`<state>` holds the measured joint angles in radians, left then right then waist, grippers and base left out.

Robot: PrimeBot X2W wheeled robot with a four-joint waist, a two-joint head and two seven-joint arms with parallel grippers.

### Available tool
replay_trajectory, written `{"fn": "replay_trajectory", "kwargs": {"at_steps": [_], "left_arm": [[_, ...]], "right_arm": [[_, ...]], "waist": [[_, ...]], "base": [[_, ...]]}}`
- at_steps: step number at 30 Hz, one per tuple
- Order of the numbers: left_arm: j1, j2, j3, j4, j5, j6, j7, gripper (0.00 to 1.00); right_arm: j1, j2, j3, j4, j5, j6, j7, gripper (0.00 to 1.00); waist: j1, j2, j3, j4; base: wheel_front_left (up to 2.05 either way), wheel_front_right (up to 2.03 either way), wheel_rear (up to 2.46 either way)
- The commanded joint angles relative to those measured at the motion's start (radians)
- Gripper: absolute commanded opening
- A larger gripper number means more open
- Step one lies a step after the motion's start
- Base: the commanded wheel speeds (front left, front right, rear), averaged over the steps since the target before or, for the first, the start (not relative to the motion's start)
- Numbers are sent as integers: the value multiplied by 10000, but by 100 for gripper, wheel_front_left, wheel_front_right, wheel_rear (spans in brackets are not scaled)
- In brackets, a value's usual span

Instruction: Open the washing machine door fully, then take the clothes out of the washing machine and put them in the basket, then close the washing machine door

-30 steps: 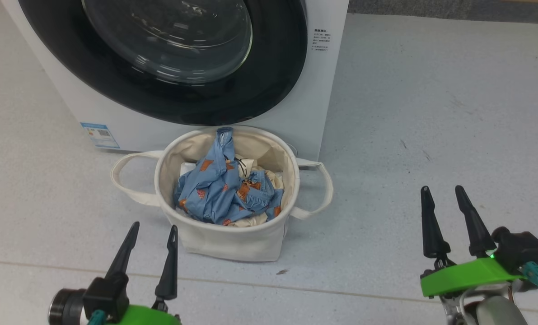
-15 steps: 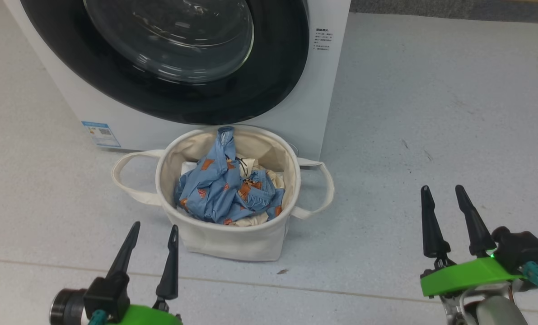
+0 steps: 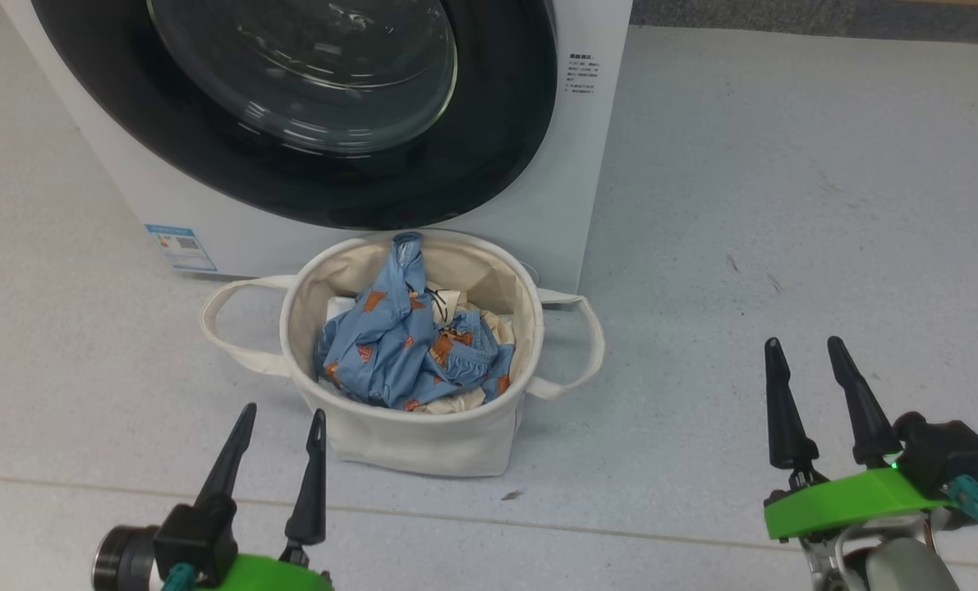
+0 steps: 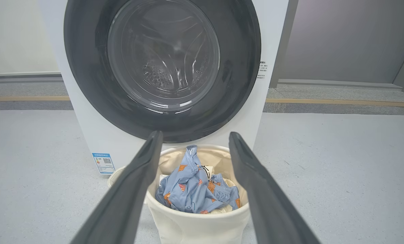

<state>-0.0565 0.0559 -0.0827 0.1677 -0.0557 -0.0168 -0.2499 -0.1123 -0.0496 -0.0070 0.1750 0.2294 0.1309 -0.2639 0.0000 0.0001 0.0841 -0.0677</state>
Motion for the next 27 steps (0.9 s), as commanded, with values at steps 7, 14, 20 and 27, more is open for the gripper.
{"fn": "replay_trajectory", "kwargs": {"at_steps": [7,14,20,27], "left_arm": [[-203,-10,331,-276,31,68,-118,100],[-217,-17,345,-252,39,74,-118,100],[-248,-24,328,-258,34,49,-118,100],[-268,-29,348,-254,40,48,-118,100]], "right_arm": [[-95,-7,226,-297,-26,-2,21,100],[-119,-7,243,-285,-13,-2,21,100],[-151,-7,264,-278,-25,-2,21,100],[-149,-7,247,-261,12,-2,21,100]], "waist": [[0,-1,15,9],[0,-1,21,-9],[0,-1,68,-2],[0,-1,88,4]], "base": [[0,0,0],[0,0,0],[0,0,0],[0,0,0]]}}
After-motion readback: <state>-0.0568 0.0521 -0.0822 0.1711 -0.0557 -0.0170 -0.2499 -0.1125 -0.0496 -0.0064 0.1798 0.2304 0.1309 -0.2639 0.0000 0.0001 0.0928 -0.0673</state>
